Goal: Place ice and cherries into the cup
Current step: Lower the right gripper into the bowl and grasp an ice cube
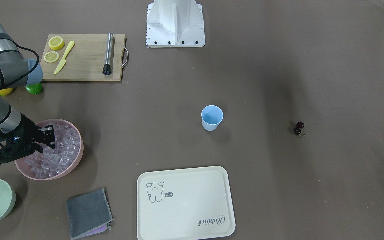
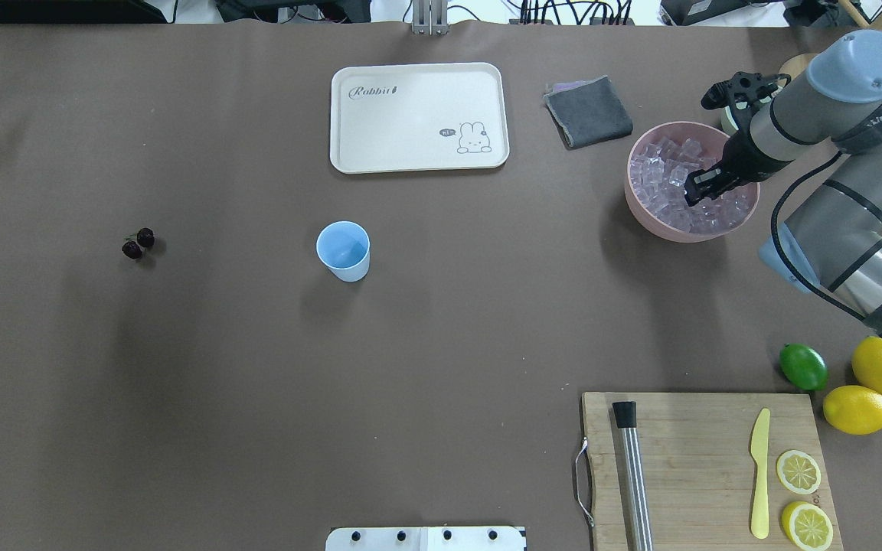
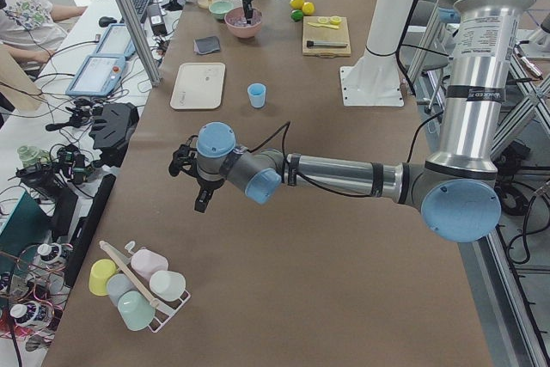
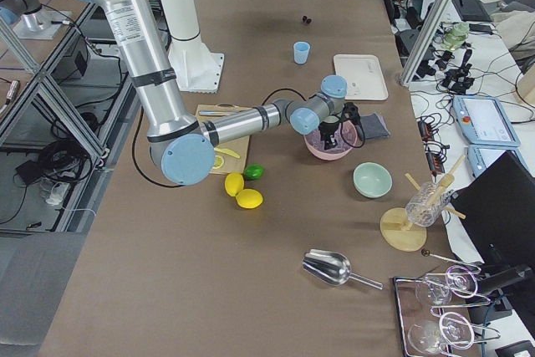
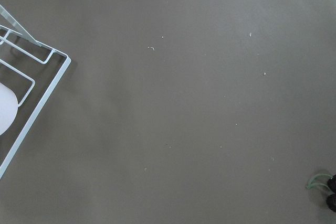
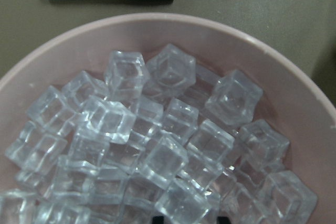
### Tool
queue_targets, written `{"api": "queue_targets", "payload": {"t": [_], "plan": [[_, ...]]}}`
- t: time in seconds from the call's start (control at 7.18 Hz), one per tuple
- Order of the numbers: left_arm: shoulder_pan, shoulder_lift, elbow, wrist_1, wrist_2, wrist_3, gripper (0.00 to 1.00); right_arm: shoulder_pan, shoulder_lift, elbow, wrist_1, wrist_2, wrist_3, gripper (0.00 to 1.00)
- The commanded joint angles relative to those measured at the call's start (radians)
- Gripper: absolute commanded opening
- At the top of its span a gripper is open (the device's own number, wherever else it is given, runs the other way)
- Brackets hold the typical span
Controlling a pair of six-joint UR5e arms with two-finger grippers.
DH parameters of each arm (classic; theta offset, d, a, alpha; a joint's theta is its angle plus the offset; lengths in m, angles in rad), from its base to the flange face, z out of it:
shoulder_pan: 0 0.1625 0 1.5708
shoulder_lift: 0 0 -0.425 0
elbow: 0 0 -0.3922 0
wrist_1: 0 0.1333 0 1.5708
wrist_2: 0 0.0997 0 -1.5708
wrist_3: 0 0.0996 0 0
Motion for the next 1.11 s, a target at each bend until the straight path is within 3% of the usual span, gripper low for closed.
{"api": "queue_targets", "payload": {"t": [0.0, 0.56, 0.84, 0.98], "plan": [[0.0, 0.0, 0.004, 0.0, 0.0, 0.0, 0.98, 0.0, -0.001, 0.003, 0.002, 0.0, -0.002, 0.32], [0.002, 0.0, 0.007, -0.002, 0.0, 0.0, 0.98, 0.002, -0.001, 0.006, 0.004, 0.0, -0.005, 0.21], [0.002, 0.0, 0.005, -0.002, 0.0, 0.0, 0.98, 0.002, 0.013, 0.009, 0.004, -0.003, -0.002, 0.98], [0.0, 0.0, 0.005, -0.002, 0.0, 0.0, 0.98, 0.006, 0.014, 0.009, 0.004, -0.014, -0.003, 0.99]]}}
